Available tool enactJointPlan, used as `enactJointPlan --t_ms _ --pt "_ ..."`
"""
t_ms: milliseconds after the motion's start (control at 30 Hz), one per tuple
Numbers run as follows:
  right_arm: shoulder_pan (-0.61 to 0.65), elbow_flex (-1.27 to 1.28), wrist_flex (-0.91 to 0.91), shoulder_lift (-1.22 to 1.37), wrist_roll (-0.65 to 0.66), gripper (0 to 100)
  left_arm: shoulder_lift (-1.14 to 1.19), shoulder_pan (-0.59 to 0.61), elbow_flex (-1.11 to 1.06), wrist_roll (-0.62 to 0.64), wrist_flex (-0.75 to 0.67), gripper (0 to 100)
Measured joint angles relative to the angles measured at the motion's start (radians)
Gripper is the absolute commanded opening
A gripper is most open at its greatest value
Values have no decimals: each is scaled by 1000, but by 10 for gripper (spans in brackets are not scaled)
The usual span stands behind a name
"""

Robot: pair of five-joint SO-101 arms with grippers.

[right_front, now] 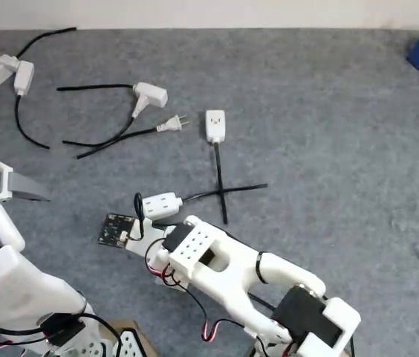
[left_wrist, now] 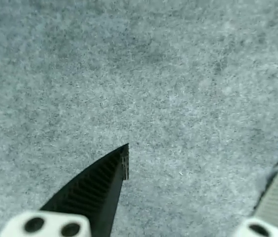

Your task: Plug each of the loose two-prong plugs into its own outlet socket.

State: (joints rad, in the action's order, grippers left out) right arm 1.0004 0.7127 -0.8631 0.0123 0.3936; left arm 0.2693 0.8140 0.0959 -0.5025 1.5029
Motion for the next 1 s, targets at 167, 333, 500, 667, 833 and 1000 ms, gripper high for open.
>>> enactJointPlan --t_ms 167,333,500,667,833,1000 --pt "-11 -20 9 9 -2 64 0 0 0 0 0 418" --pt "-32 -23 -3 9 -2 17 0 0 0 0 0 418" --pt "-43 -31 -57 14 -14 7 0 0 0 0 0 418" --pt "-54 -52 -63 21 -95 8 0 -2 21 0 0 418" --pt "-87 -61 -69 15 -133 8 0 0 49 0 20 418" --pt "-123 -49 -104 -89 -107 8 0 0 49 0 25 418"
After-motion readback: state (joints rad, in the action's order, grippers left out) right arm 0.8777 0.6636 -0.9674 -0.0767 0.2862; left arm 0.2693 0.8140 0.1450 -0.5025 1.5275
